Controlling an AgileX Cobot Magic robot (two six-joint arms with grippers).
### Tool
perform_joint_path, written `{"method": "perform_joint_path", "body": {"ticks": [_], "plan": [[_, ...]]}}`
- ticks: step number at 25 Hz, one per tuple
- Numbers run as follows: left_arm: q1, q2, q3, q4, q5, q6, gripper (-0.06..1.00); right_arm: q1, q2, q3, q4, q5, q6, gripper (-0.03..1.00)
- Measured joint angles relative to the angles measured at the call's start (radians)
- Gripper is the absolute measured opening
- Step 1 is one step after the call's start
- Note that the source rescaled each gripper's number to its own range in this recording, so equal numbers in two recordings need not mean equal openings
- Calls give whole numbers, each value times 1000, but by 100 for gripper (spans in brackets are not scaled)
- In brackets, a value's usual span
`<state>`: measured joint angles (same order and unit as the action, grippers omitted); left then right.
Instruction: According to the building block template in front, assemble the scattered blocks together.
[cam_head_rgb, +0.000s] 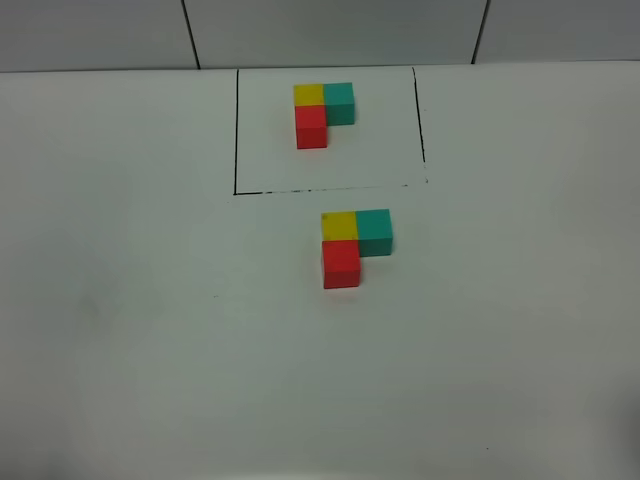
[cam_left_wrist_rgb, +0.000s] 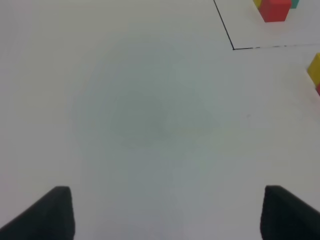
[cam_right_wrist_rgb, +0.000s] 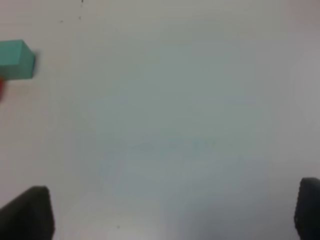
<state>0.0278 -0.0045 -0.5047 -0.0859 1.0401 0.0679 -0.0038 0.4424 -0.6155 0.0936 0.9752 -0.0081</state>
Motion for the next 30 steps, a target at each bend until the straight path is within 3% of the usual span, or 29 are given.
{"method": "perform_joint_path", "body": {"ticks": [5, 15, 30], "plan": [[0, 0, 0, 0, 0, 0, 70, 0, -143, 19, -19, 92, 25, 97], [0, 0, 0, 0, 0, 0, 70, 0, -390, 116, -76, 88, 29, 96], [0, 0, 0, 0, 0, 0, 70, 0, -390, 117, -75, 86, 27, 71]]}}
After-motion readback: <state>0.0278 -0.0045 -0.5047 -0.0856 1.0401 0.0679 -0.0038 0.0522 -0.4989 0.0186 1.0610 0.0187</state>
